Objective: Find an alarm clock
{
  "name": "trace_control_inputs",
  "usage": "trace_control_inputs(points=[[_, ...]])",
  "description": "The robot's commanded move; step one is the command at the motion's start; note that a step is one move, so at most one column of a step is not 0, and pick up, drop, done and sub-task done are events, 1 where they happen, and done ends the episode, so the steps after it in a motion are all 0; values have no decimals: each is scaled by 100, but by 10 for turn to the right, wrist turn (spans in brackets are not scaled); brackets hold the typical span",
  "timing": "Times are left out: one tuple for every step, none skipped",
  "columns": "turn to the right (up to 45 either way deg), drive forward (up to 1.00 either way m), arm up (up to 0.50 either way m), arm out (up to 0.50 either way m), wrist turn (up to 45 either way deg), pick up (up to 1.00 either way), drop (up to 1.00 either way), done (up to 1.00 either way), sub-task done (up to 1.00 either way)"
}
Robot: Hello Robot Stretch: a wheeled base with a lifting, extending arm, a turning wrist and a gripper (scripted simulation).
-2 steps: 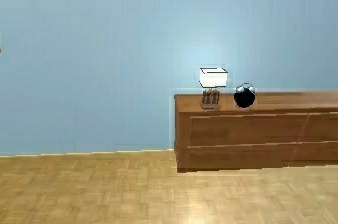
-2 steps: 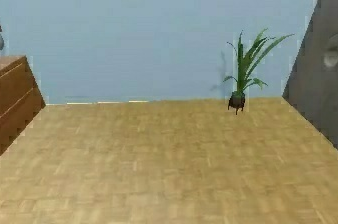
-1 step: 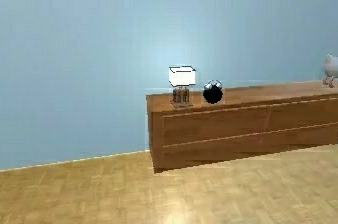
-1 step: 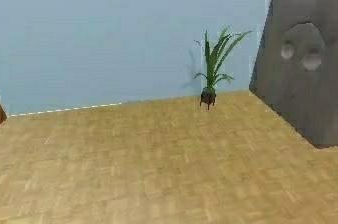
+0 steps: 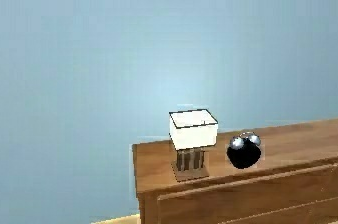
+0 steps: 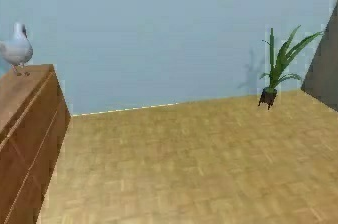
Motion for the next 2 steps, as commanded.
trace_control_inputs(points=[[210, 0, 0, 0, 0, 0, 0, 0, 0], [0, 0, 0, 0, 0, 0, 0, 100, 0]])
